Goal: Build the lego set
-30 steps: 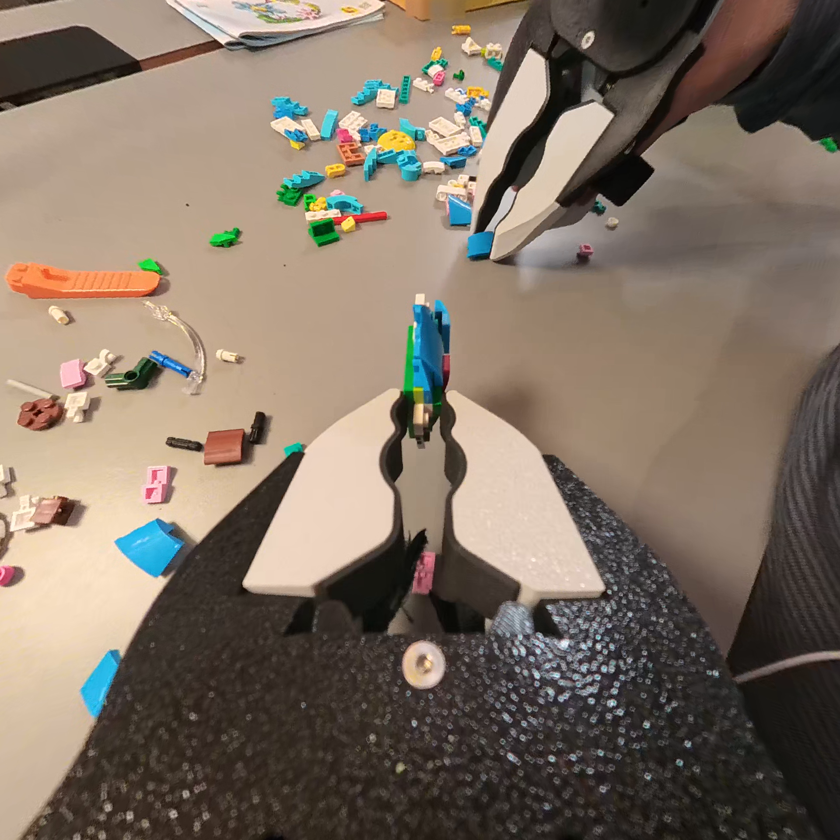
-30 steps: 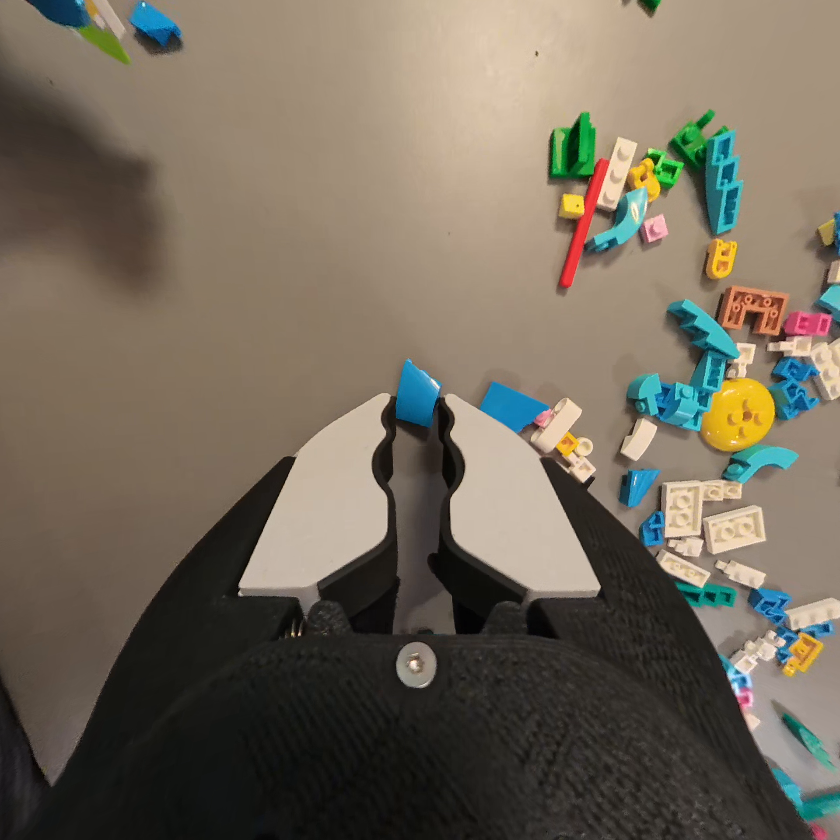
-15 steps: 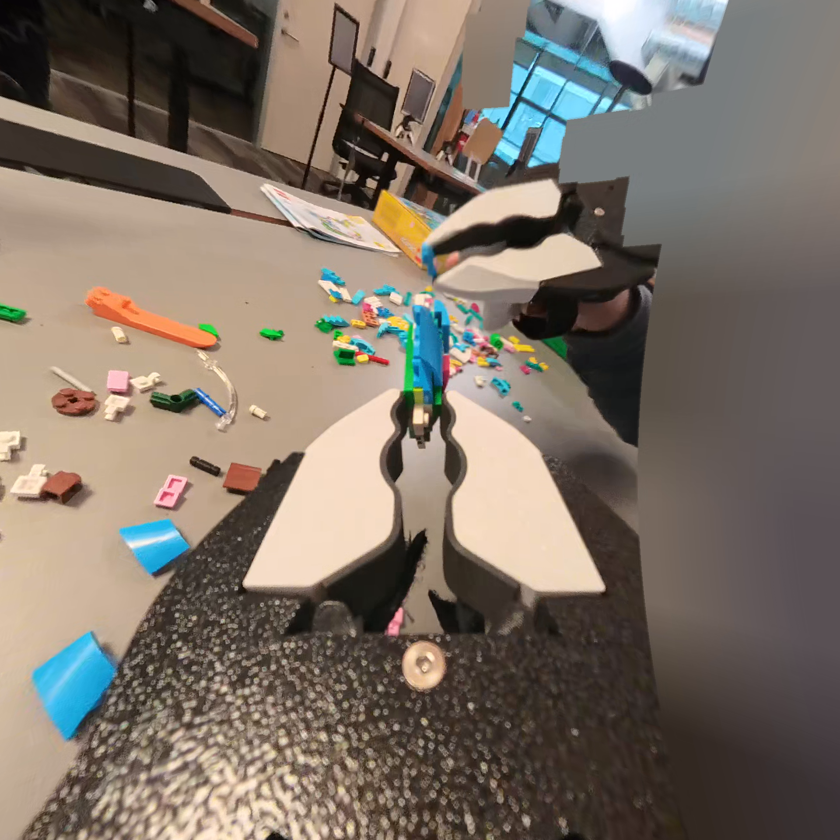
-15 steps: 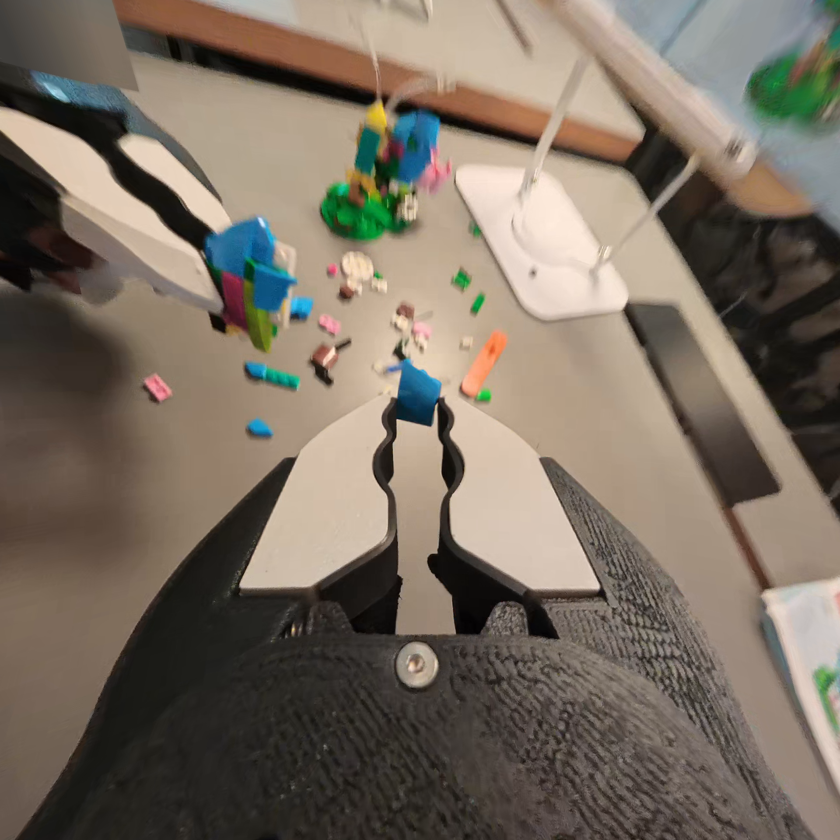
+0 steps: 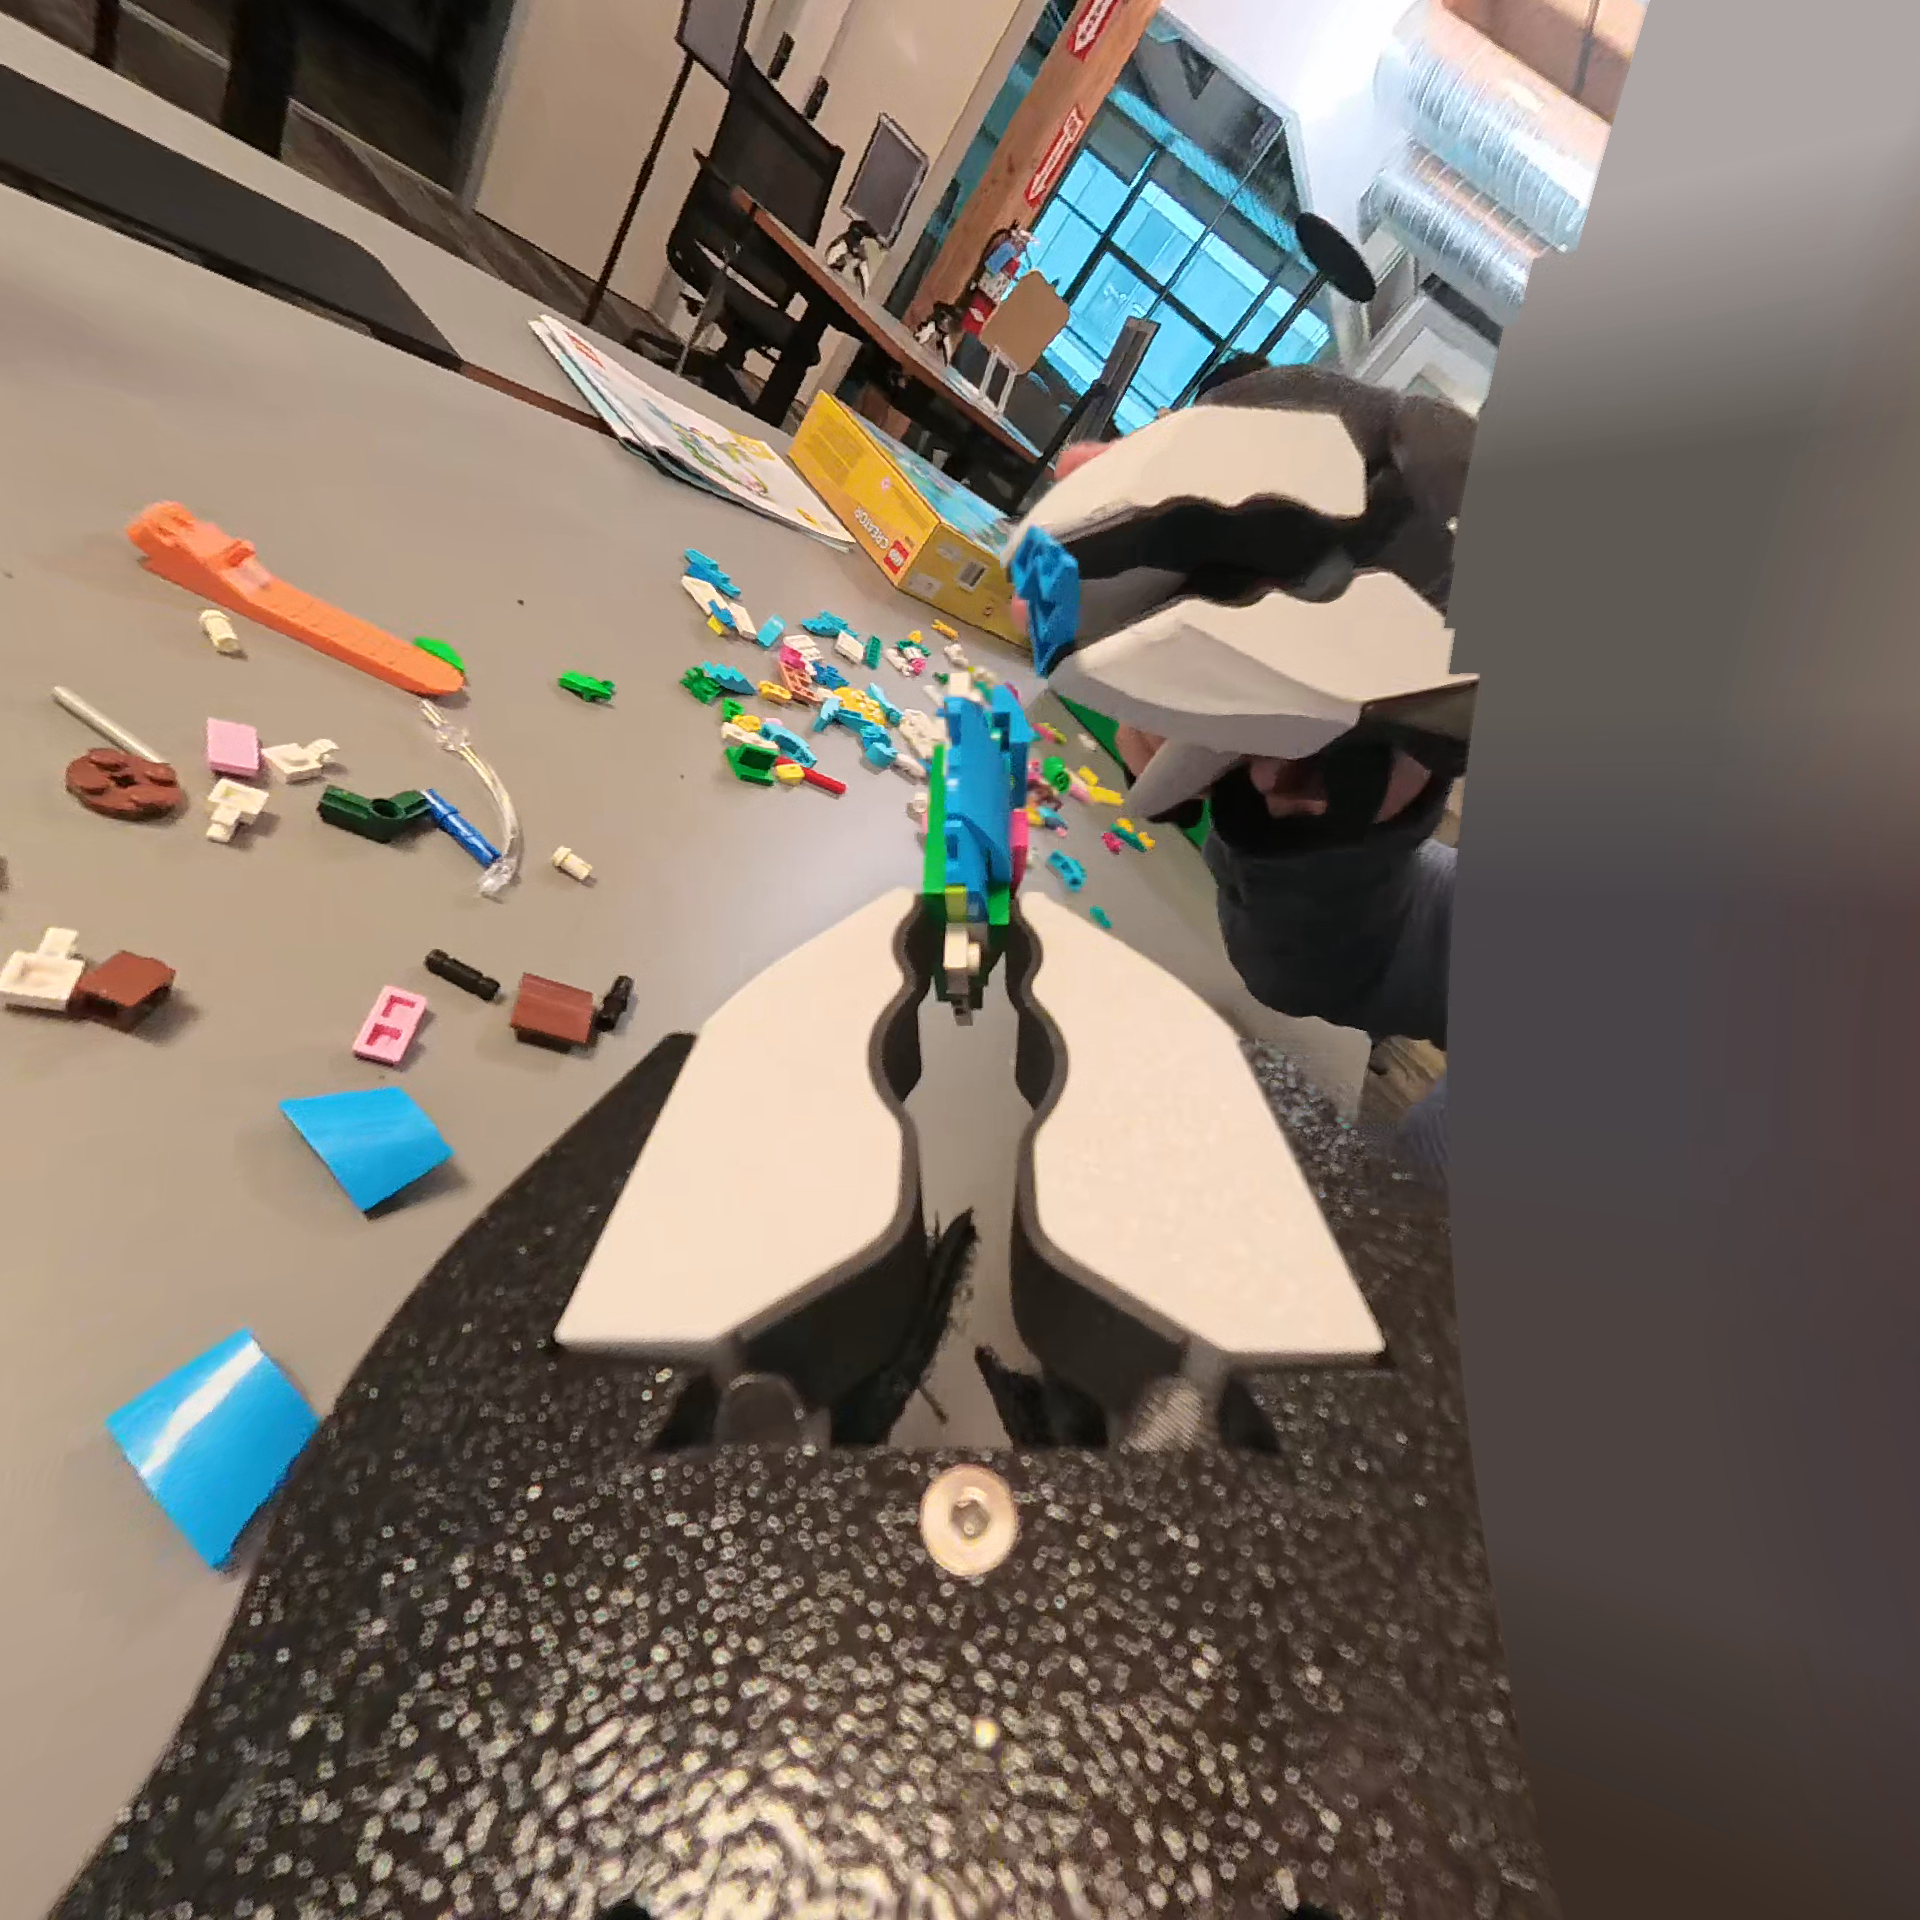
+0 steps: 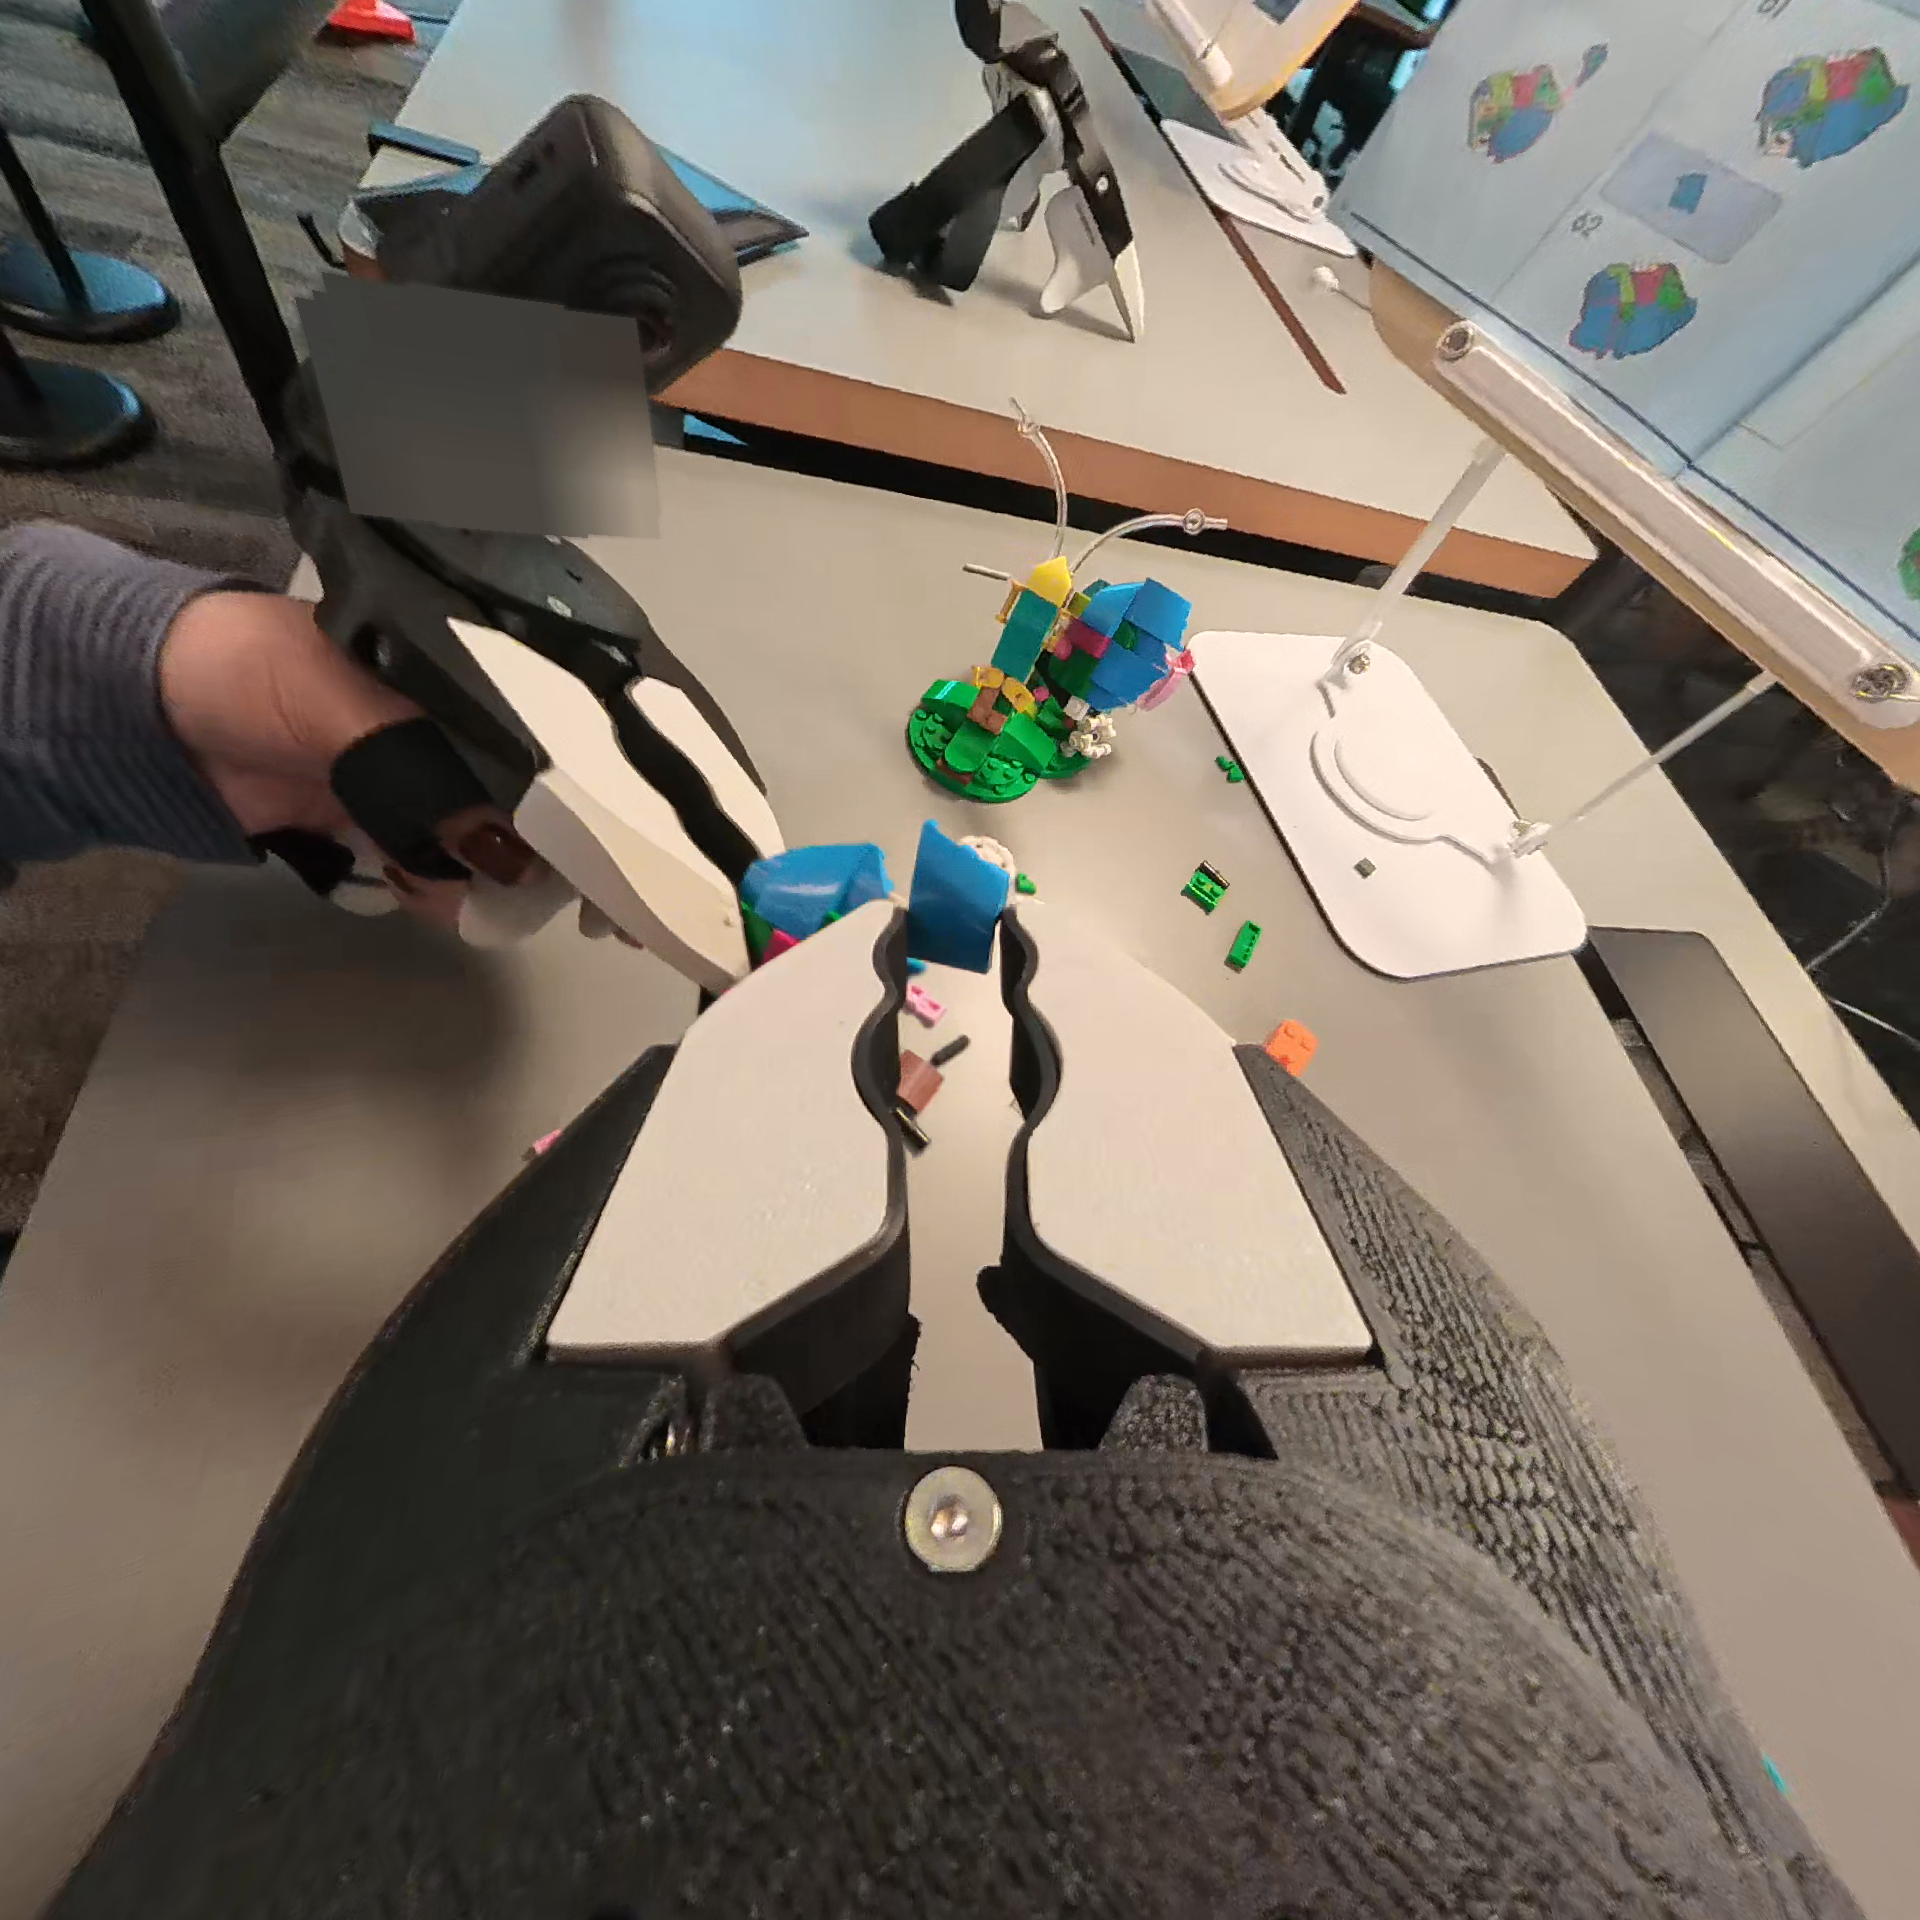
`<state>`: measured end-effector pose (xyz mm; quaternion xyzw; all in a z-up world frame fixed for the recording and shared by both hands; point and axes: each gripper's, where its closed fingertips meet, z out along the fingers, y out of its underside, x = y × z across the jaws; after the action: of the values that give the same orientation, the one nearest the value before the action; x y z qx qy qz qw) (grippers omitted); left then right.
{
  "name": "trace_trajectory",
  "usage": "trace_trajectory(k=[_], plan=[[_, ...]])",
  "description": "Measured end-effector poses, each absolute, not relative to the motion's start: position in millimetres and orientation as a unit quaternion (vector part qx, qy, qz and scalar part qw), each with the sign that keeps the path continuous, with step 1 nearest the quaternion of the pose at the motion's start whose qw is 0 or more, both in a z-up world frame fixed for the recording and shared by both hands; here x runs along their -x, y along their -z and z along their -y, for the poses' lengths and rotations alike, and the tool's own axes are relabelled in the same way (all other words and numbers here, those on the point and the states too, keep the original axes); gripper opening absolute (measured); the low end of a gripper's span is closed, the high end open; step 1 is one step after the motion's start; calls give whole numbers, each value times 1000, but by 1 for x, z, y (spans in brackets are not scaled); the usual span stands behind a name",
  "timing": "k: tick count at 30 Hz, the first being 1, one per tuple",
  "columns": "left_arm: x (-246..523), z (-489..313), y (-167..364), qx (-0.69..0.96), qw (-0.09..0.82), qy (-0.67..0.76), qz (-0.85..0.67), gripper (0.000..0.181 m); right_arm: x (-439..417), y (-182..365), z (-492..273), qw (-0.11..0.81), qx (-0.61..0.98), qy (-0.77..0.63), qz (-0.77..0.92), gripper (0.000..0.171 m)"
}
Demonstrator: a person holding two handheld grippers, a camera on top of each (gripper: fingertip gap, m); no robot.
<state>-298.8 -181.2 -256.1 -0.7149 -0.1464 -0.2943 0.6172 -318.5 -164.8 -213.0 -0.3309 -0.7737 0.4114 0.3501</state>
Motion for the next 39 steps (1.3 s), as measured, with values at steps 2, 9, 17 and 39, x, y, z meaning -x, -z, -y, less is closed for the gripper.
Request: trace_trajectory(k=[2,9,17,39], plan=[[300,180,256,717,622,280,144,13,321,214,167,357,338,-408,769,15],[303,179,254,722,638,232,134,13,322,219,171,372,341,-397,767,15],[307,178,265,752,617,189,134,13,319,219,157,379,343,-388,767,15],[276,165,294,810,549,198,65,13,244,334,80,20,275,-244,930,36]])
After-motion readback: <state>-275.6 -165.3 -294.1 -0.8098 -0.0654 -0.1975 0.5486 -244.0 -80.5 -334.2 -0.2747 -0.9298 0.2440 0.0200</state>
